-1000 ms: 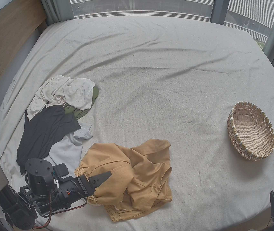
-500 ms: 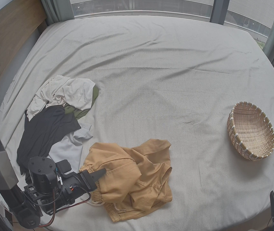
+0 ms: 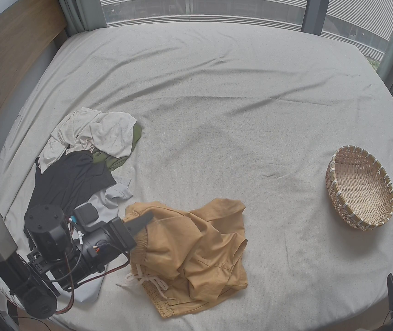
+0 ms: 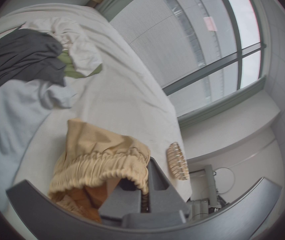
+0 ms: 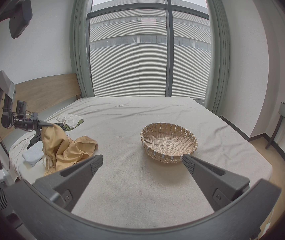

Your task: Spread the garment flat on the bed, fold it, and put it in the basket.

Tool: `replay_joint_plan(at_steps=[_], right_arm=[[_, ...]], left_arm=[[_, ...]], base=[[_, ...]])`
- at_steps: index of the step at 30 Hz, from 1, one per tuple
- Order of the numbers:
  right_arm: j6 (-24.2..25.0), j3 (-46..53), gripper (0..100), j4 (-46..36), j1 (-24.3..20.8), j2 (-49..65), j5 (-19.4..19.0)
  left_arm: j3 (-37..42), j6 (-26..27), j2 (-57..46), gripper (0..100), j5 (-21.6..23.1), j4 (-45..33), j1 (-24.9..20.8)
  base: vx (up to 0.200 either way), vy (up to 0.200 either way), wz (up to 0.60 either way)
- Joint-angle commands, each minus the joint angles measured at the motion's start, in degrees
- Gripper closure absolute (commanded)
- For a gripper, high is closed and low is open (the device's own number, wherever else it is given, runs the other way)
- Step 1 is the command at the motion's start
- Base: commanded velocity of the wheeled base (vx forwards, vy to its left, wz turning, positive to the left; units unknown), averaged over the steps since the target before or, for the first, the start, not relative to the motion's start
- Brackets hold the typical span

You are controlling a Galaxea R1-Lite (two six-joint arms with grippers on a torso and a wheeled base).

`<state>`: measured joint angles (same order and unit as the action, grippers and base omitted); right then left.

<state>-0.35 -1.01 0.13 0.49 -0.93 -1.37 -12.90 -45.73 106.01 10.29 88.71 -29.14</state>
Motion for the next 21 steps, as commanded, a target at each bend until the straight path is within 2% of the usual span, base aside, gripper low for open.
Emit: replay_joint_plan(at_steps=[1, 6, 17, 21], right_arm=[[0.0, 1.01, 0, 0.04, 0.04, 0.4, -0.04], [-0.09, 1.01, 0, 0.04, 0.13, 0.4, -0.04], [-0.09, 1.01, 0, 0.04, -0.05, 0.49, -0.13], [-0.35, 1.01, 0, 0.04, 0.04, 0.49, -0.13]], left_arm=[[-2.83, 0.38, -3.7, 100, 2.02, -0.03, 2.15], [-4.5, 1.69, -4.5, 100, 3.86, -0.03, 4.35], [-3.54, 2.22, -6.69, 100, 4.65, -0.12, 4.53], [-0.46, 3.01, -8.45, 100, 9.57, -0.12, 5.58]], base=[[0.0, 0.0, 0.0], [0.0, 0.0, 0.0], [0.0, 0.0, 0.0], [0.0, 0.0, 0.0]])
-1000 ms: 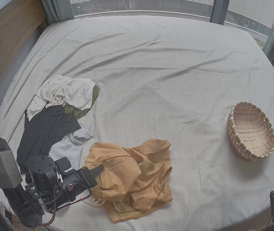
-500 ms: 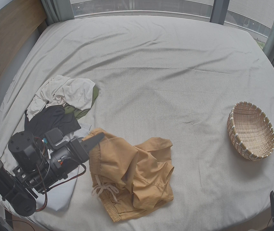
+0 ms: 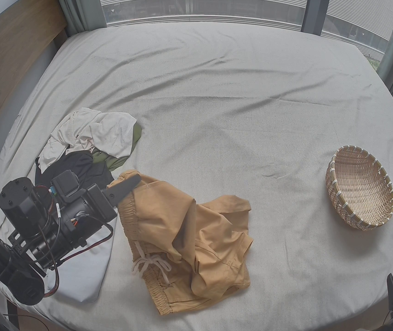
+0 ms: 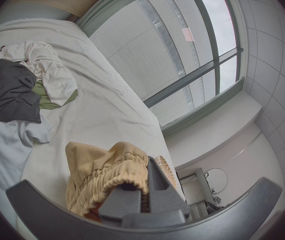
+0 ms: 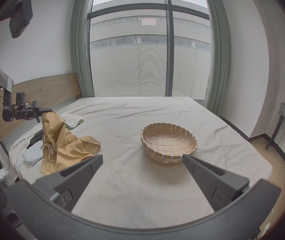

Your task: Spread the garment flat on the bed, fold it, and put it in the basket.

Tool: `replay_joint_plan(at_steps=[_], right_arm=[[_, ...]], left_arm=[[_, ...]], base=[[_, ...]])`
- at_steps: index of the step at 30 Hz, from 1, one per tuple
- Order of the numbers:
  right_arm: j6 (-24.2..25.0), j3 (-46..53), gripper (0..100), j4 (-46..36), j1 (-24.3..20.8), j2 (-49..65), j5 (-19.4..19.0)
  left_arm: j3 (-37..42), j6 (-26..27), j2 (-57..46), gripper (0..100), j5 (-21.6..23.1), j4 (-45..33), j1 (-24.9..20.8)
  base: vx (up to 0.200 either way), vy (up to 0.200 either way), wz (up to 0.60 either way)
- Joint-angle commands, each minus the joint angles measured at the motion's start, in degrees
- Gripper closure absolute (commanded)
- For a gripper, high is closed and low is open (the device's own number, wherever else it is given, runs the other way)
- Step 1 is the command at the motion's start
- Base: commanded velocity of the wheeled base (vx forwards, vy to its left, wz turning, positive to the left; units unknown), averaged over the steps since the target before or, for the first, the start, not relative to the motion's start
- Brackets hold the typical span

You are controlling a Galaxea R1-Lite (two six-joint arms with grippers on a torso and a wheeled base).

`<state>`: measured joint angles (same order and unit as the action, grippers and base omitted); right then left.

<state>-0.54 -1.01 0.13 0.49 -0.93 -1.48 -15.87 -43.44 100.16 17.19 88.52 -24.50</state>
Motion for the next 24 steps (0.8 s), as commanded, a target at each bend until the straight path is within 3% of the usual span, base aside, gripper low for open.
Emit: replay_joint_plan(at_steps=[1, 19, 20, 22, 24], right_arm=[[-0.17, 1.01, 0, 0.04, 0.13, 0.49, -0.11], [0.01, -0.83, 0, 2.59, 0.22, 0.4, 0.33], [0.36, -9.18, 0, 2.06, 0.83, -3.38, -0.28], [1.68, -11.82, 0, 0.57, 0.39, -8.65, -1.69], [6.34, -13.58, 0, -0.31, 0.13, -11.91, -5.03]], left_arm=[[2.78, 1.25, -2.69, 100, 3.73, 0.08, 1.39], [5.24, 4.15, -1.9, 100, 7.68, 0.17, 4.46], [5.41, 4.15, -2.16, 100, 7.68, 0.17, 4.82], [5.5, 4.15, -1.98, 100, 7.68, 0.17, 4.82], [5.59, 4.24, -1.9, 100, 7.68, 0.17, 4.73]], base=[[0.0, 0.0, 0.0], [0.0, 0.0, 0.0], [0.0, 0.0, 0.0], [0.0, 0.0, 0.0], [0.0, 0.0, 0.0]])
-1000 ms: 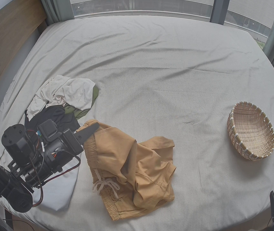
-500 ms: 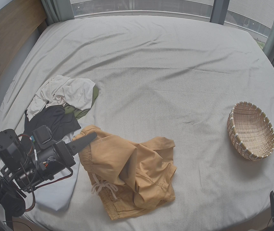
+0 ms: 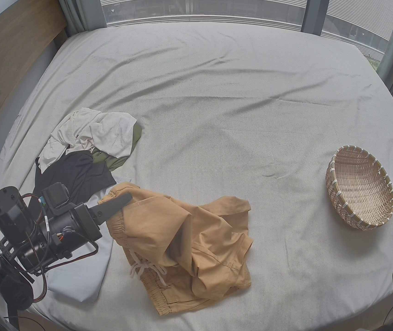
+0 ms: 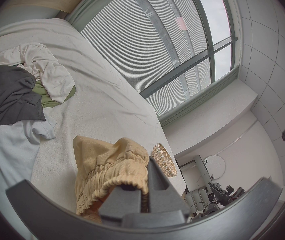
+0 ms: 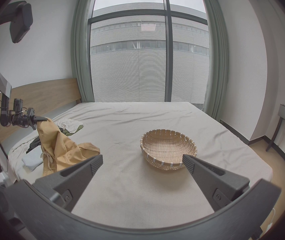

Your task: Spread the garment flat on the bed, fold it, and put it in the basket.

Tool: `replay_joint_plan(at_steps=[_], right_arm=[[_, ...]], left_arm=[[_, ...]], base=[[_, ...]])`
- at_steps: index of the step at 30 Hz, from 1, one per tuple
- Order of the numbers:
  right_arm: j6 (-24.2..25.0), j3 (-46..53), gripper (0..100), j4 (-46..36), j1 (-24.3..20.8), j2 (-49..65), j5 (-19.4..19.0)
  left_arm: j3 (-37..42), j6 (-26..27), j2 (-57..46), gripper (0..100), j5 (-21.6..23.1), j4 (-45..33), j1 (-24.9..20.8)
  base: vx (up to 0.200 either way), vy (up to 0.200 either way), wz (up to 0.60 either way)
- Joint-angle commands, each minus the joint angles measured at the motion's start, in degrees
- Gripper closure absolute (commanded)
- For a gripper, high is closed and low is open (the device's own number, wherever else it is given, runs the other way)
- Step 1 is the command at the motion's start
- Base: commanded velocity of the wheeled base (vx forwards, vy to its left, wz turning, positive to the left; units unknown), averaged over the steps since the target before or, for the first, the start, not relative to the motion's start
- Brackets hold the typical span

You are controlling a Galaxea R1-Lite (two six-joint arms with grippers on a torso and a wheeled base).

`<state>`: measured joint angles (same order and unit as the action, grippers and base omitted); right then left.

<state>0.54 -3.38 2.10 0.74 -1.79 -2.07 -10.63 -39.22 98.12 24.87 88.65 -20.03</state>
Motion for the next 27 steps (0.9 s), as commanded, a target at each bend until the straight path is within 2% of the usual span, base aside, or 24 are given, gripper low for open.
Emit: replay_joint_plan(at_steps=[1, 4, 5, 7, 11, 15, 16, 19, 20, 22, 23, 27], right_arm=[[9.04, -11.92, 0, -2.45, -0.13, -13.68, -7.07], [14.05, -12.97, 0, -1.92, -0.13, -20.97, -12.87], [14.05, -12.97, 0, -1.92, -0.13, -20.97, -12.87], [17.13, -14.03, 0, -0.95, -0.3, -28.71, -18.05], [17.66, -14.03, 0, 4.67, -3.12, -37.58, -25.09], [18.01, -14.2, 0, 8.54, -6.28, -43.74, -25.96], [18.62, -14.11, 0, 12.23, -8.83, -48.31, -25.96], [20.29, -14.2, 0, 16.1, -11.03, -52.08, -25.96], [23.28, -14.29, 0, 19.88, -13.49, -55.78, -25.96], [23.28, -14.29, 0, 19.88, -13.49, -55.78, -25.96], [26.53, -14.9, 0, 26.2, -17.0, -62.72, -25.79], [26.45, -15.26, 0, 33.06, -18.06, -72.39, -24.82]], left_arm=[[0.35, -0.07, 0.14, 100, 0.09, 0.03, 0.34], [0.43, -0.07, 0.14, 100, 0.09, 0.03, 0.25], [0.43, -0.07, 0.14, 100, 0.09, 0.03, 0.25], [0.52, 0.02, 0.14, 100, 0.09, 0.03, 0.25], [0.61, 0.02, 0.58, 100, 0.18, 0.03, 0.17], [0.61, 0.19, 1.37, 100, 0.09, 0.03, 0.25], [0.61, 0.46, 1.55, 100, 0.09, 0.03, 0.34], [0.61, 0.37, 1.63, 100, 0.09, 0.03, 0.34], [0.61, 0.46, 1.81, 100, 0.09, 0.03, 0.34], [0.61, 0.46, 1.81, 100, 0.09, 0.03, 0.34], [0.61, 0.55, 2.42, 100, 0.09, 0.12, 0.25], [0.61, 0.46, 2.78, 100, 0.0, 0.12, 0.25]], base=[[0.0, 0.0, 0.0], [0.0, 0.0, 0.0], [0.0, 0.0, 0.0], [0.0, 0.0, 0.0], [0.0, 0.0, 0.0], [0.0, 0.0, 0.0], [0.0, 0.0, 0.0], [0.0, 0.0, 0.0], [0.0, 0.0, 0.0], [0.0, 0.0, 0.0], [0.0, 0.0, 0.0], [0.0, 0.0, 0.0]])
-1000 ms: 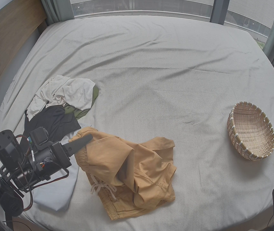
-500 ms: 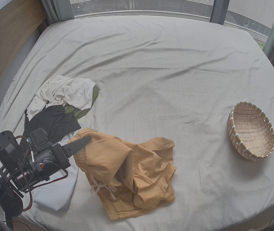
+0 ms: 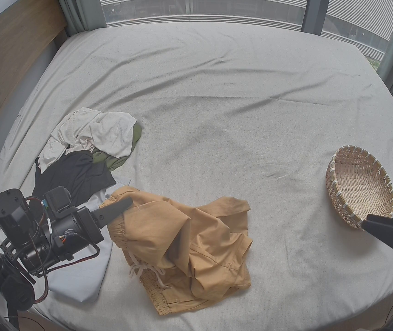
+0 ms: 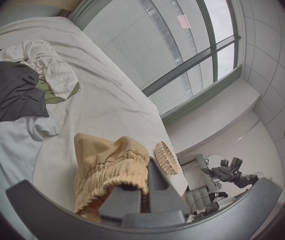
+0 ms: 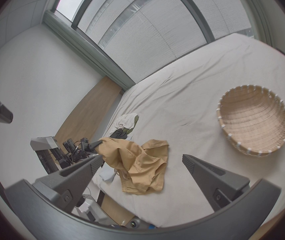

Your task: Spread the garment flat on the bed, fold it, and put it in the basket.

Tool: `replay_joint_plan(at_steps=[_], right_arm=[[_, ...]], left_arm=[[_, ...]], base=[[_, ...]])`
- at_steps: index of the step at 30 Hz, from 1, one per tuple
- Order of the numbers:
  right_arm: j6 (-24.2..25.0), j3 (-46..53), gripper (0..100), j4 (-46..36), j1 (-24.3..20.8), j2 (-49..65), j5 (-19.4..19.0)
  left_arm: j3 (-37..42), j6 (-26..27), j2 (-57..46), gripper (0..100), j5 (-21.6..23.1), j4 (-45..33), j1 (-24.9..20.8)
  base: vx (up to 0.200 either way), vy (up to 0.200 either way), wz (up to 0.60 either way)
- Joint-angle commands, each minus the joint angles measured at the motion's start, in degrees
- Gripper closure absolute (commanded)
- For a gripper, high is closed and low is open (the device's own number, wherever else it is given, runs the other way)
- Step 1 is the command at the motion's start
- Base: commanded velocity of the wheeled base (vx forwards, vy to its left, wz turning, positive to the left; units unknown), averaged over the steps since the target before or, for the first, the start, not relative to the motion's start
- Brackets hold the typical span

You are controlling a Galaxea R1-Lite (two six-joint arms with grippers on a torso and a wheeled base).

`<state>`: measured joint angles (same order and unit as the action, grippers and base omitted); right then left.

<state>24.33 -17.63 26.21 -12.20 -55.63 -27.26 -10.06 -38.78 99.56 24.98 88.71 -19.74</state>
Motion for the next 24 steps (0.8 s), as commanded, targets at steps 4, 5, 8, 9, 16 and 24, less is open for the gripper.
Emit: replay_joint_plan(at_steps=[4, 5, 8, 9, 16, 24], right_arm=[[2.65, -1.01, 0, 15.54, -6.87, -27.17, 2.47], [2.74, -0.92, 0, 17.82, -7.75, -29.8, 3.26], [2.83, -1.01, 0, 21.95, -10.3, -34.55, 4.49], [2.83, -1.09, 0, 23.01, -11.0, -35.69, 4.76], [3.0, -4.78, 0, 26.17, -14.25, -42.46, 6.96], [3.0, -6.63, 0, 26.52, -15.39, -48.52, 6.96]], left_arm=[[0.04, 0.11, 1.95, 100, -0.11, 0.06, 0.05], [0.04, 0.11, 1.95, 100, -0.11, 0.06, 0.05], [0.04, 0.11, 1.95, 100, -0.11, 0.06, 0.05], [0.04, 0.11, 1.95, 100, -0.11, 0.06, 0.05], [0.04, 0.19, 1.87, 100, -0.11, 0.06, -0.04], [0.04, 0.19, 1.87, 100, -0.11, 0.06, -0.13]], base=[[0.0, 0.0, 0.0], [0.0, 0.0, 0.0], [0.0, 0.0, 0.0], [0.0, 0.0, 0.0], [0.0, 0.0, 0.0], [0.0, 0.0, 0.0]])
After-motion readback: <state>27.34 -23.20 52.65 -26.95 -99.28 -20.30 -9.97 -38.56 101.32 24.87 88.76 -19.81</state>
